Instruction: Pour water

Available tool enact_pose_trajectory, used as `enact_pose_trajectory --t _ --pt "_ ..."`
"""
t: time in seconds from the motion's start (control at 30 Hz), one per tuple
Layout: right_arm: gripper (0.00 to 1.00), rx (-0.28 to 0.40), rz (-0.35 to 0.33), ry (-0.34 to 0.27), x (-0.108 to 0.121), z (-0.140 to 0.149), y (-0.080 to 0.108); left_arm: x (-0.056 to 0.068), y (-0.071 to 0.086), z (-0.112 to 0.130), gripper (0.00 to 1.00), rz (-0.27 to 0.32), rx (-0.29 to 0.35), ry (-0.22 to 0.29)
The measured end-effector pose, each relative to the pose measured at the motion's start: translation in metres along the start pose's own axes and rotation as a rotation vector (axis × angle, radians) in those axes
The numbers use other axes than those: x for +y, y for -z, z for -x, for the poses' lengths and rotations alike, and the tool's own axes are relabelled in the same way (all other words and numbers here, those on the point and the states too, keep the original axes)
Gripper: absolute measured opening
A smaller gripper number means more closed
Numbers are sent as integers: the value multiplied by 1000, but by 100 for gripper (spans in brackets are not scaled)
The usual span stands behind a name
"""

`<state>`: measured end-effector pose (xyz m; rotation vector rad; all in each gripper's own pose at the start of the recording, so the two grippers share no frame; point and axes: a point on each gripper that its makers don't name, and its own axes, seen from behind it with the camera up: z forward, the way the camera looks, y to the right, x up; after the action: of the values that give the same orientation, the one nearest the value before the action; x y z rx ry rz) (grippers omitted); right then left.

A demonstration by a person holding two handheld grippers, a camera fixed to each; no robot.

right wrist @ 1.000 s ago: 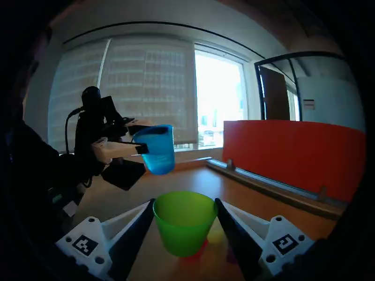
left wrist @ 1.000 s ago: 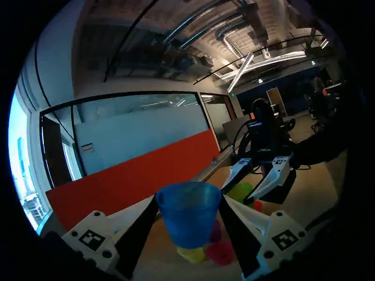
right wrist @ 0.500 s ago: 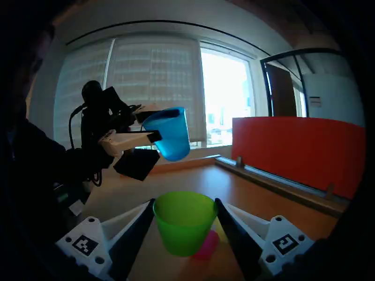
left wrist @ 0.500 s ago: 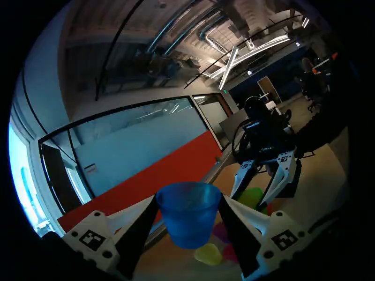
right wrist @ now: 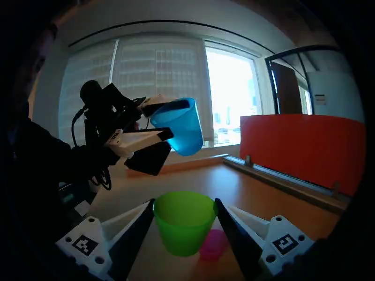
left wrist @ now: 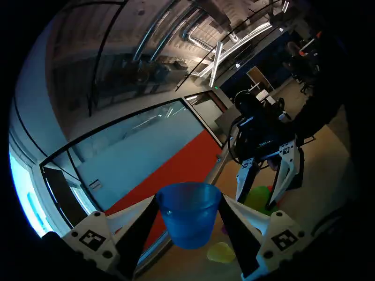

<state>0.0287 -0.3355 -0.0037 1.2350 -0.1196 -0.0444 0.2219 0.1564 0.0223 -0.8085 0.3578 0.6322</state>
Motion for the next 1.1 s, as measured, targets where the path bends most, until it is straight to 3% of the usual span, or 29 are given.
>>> enact_pose_trajectory --t 0.47,0.7,1.1 --pt "95 3 -42 1 -16 0 -6 5 -2 -7 86 10 1 -92" --pt "95 4 -57 5 -22 -1 -9 12 -3 -10 87 22 2 -163" --pt "95 7 -69 9 -25 -1 -11 19 -3 -12 86 41 7 -220"
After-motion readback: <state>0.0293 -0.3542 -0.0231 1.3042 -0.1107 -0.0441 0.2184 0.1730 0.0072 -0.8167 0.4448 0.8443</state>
